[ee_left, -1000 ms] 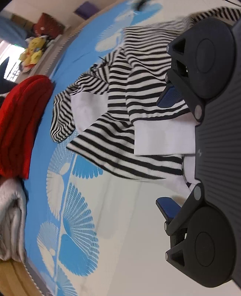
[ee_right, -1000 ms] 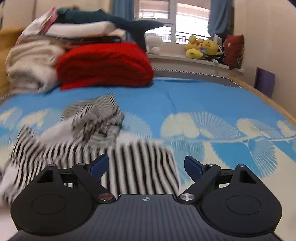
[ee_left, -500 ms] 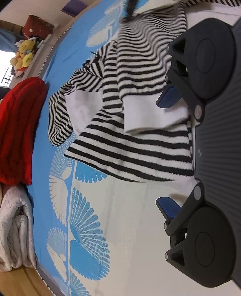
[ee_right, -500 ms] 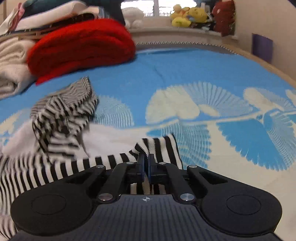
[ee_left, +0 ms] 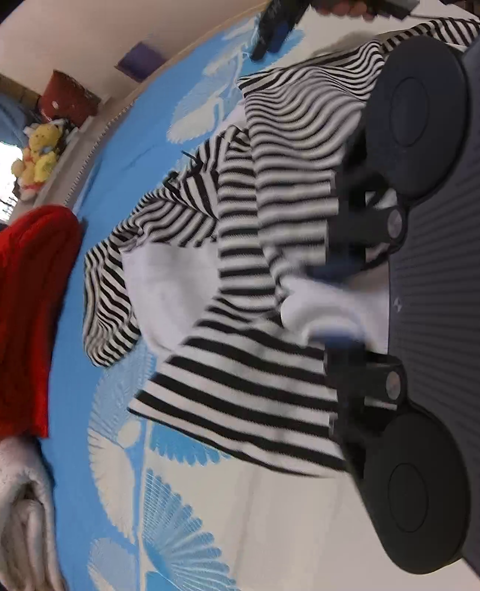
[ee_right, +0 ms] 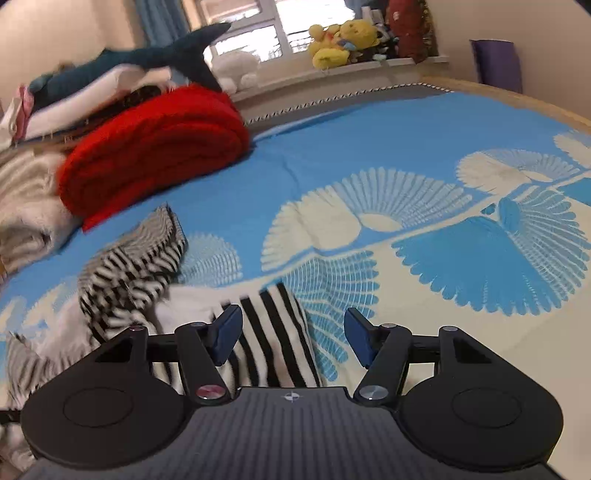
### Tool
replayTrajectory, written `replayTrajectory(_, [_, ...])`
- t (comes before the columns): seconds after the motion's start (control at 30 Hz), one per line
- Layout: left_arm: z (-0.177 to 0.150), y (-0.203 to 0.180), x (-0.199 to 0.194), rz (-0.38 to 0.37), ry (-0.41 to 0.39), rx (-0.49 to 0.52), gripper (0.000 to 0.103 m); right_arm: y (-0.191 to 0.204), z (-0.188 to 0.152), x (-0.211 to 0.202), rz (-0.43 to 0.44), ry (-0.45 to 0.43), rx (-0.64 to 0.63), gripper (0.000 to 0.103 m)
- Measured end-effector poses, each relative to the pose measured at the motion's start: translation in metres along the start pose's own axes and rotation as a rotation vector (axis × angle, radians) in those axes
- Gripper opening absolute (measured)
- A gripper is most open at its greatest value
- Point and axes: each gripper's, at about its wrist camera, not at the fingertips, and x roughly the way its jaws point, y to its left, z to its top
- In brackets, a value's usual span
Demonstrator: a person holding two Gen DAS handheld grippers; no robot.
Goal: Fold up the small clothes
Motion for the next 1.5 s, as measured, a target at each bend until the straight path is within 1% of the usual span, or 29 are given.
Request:
replayTrajectory(0.07, [0.000, -0.009, -0.010, 0.024, -0.086, 0.036, 0.012, 0.008, -0.008, 0.017, -0.011, 0.005, -0.028, 0.061])
replayTrajectory(0.1, [0.001, -0.014, -0.015, 0.032, -0.122, 0.061, 0.012, 0.011, -0.012, 0.024, -0.018, 0.001, -0.029, 0.042])
replayTrajectory(0.13, [0.004, -0.018, -0.022, 0.034, -0.149, 0.073, 0.012, 0.014, -0.014, 0.031, -0.032, 0.009, -0.026, 0.003])
replayTrajectory(0.23, [0.013, -0.017, -0.031, 0.021, -0.181, 0.070, 0.012, 0.014, -0.008, 0.030, -0.079, -0.031, 0.007, 0.004])
replayTrajectory(0.3, [0.014, -0.010, -0.018, 0.036, -0.158, 0.058, 0.016, 0.014, -0.006, 0.028, -0.087, -0.041, 0.000, 0.004])
replayTrajectory(0.33, [0.012, -0.005, -0.004, 0.058, -0.124, 0.055, 0.035, 0.016, -0.007, 0.029, -0.087, -0.032, -0.017, 0.004])
replayTrajectory(0.37, [0.006, -0.001, 0.011, 0.102, -0.094, 0.054, 0.046, 0.018, -0.010, 0.032, -0.087, -0.017, -0.043, 0.005])
replayTrajectory(0.4, [-0.002, 0.003, 0.022, 0.144, -0.089, 0.032, 0.061, 0.020, -0.013, 0.035, -0.084, 0.003, -0.063, 0.007])
replayTrajectory(0.43, [-0.007, 0.004, 0.023, 0.140, -0.121, 0.031, 0.064, 0.022, -0.016, 0.037, -0.086, 0.012, -0.070, 0.011])
replayTrajectory(0.47, [-0.008, 0.000, 0.021, 0.154, -0.141, 0.058, 0.069, 0.024, -0.016, 0.037, -0.101, 0.012, -0.073, 0.018])
replayTrajectory(0.53, [-0.003, -0.009, 0.012, 0.219, -0.157, 0.104, 0.098, 0.026, -0.010, 0.031, -0.126, 0.022, -0.061, 0.043])
replayTrajectory(0.57, [-0.003, -0.013, 0.003, 0.253, -0.203, 0.124, 0.103, 0.027, -0.005, 0.024, -0.119, 0.024, -0.041, 0.048])
replayTrajectory(0.6, [-0.003, -0.016, -0.005, 0.279, -0.242, 0.143, 0.103, 0.028, 0.000, 0.015, -0.114, 0.032, -0.025, 0.055])
replayTrajectory(0.63, [-0.003, -0.019, -0.011, 0.277, -0.241, 0.165, 0.103, 0.031, 0.003, 0.005, -0.115, 0.051, -0.022, 0.060])
replayTrajectory(0.67, [-0.002, -0.021, -0.015, 0.264, -0.218, 0.185, 0.103, 0.034, 0.005, -0.007, -0.113, 0.077, -0.030, 0.063])
replayTrajectory(0.73, [-0.008, -0.026, -0.019, 0.279, -0.186, 0.185, 0.103, 0.040, -0.001, -0.030, -0.129, 0.144, -0.063, 0.078])
replayTrajectory(0.8, [-0.021, -0.029, -0.014, 0.284, -0.126, 0.177, 0.103, 0.049, -0.023, -0.044, -0.130, 0.187, -0.119, 0.083])
replayTrajectory(0.87, [-0.034, -0.029, 0.003, 0.319, -0.026, 0.214, 0.103, 0.060, -0.051, -0.036, -0.151, 0.270, -0.223, 0.084])
replayTrajectory(0.9, [-0.039, -0.029, 0.011, 0.335, -0.003, 0.232, 0.103, 0.065, -0.066, -0.026, -0.182, 0.307, -0.273, 0.084])
replayTrajectory(0.93, [-0.044, -0.026, 0.008, 0.328, -0.033, 0.223, 0.103, 0.067, -0.076, -0.026, -0.206, 0.238, -0.291, 0.095])
replayTrajectory(0.97, [-0.042, -0.026, 0.005, 0.336, -0.017, 0.206, 0.103, 0.070, -0.079, -0.028, -0.244, 0.216, -0.313, 0.097])
replayTrajectory(1.03, [-0.036, -0.027, -0.010, 0.337, 0.007, 0.168, 0.103, 0.079, -0.069, -0.041, -0.251, 0.279, -0.325, 0.090])
replayTrajectory(1.07, [-0.034, -0.028, -0.024, 0.325, -0.025, 0.153, 0.103, 0.082, -0.064, -0.052, -0.232, 0.285, -0.308, 0.090])
replayTrajectory(1.13, [-0.033, -0.033, -0.054, 0.293, -0.087, 0.147, 0.103, 0.090, -0.059, -0.085, -0.195, 0.251, -0.259, 0.091])
replayTrajectory(1.2, [-0.036, -0.040, -0.080, 0.277, -0.112, 0.135, 0.103, 0.097, -0.062, -0.113, -0.171, 0.242, -0.244, 0.091])
replayTrajectory(1.3, [-0.044, -0.047, -0.109, 0.270, -0.087, 0.064, 0.103, 0.113, -0.076, -0.152, -0.134, 0.201, -0.224, 0.094])
replayTrajectory(1.37, [-0.059, -0.047, -0.132, 0.227, -0.097, 0.052, 0.103, 0.120, -0.088, -0.169, -0.123, 0.170, -0.198, 0.096])
replayTrajectory(1.43, [-0.072, -0.049, -0.143, 0.241, -0.131, 0.067, 0.103, 0.126, -0.100, -0.173, -0.121, 0.167, -0.191, 0.096])
replayTrajectory(1.5, [-0.078, -0.050, -0.134, 0.292, -0.166, 0.098, 0.103, 0.133, -0.109, -0.165, -0.110, 0.206, -0.236, 0.096])
